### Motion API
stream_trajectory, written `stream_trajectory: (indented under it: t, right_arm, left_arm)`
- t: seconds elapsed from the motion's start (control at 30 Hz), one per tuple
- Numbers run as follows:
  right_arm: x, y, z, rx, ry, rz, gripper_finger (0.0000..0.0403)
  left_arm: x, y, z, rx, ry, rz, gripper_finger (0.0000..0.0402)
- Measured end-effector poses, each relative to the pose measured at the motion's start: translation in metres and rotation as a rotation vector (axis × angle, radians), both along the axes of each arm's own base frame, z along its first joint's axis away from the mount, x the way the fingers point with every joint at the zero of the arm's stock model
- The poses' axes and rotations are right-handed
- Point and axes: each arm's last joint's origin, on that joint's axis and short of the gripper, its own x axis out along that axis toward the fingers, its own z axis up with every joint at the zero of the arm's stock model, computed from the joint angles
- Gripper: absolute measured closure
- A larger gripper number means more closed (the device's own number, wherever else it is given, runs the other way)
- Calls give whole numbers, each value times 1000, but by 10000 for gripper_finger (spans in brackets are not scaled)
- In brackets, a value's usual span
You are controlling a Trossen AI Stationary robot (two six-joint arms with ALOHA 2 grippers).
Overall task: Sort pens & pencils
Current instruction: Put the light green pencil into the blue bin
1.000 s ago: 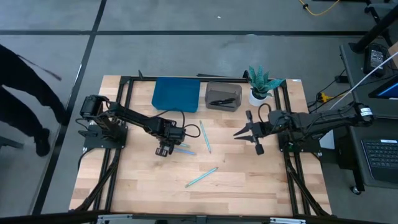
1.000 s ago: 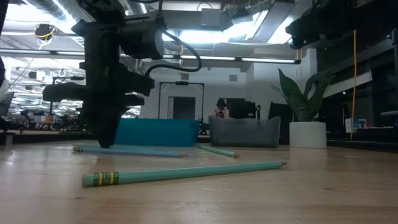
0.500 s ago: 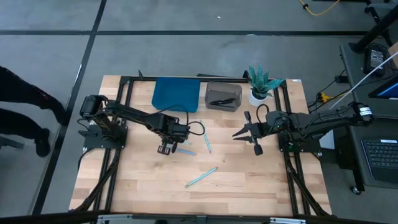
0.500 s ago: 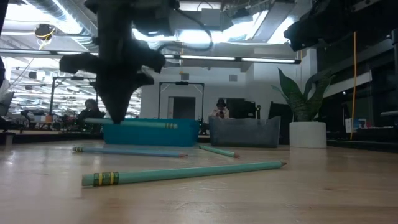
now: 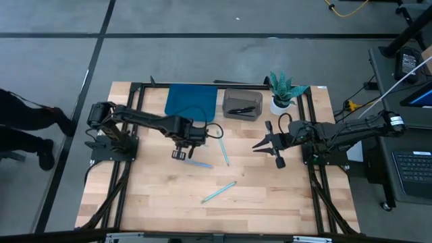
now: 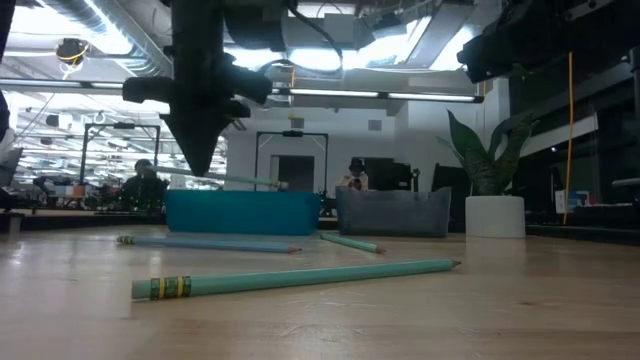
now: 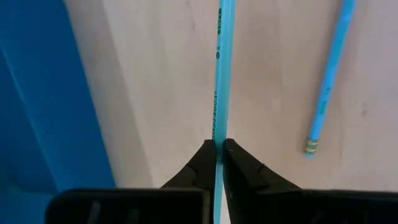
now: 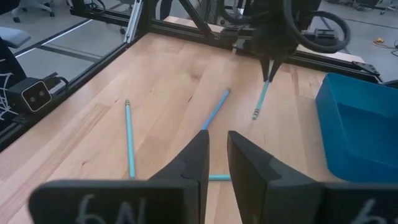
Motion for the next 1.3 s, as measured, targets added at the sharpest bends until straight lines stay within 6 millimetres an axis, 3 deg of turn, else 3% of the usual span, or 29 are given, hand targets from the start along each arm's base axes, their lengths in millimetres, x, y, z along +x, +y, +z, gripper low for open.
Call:
stream_trajectory:
  t: [0.4, 0.6, 1.13, 1.3]
  right_arm:
    - [0, 0, 0, -1, 4, 0, 343]
    - [0, 0, -1, -1, 8, 0, 343]
    - [-1, 0, -3, -2, 36, -1, 343]
    - [-1, 0, -4, 0, 43, -2, 343]
  left_arm:
    - [-7, 25, 3, 13, 39, 58, 390]
    - [-15, 40, 17, 16, -11, 104, 390]
    - [-39, 62, 77, 45, -379, 100, 390]
    - [-43, 70, 81, 0, -493, 60, 390]
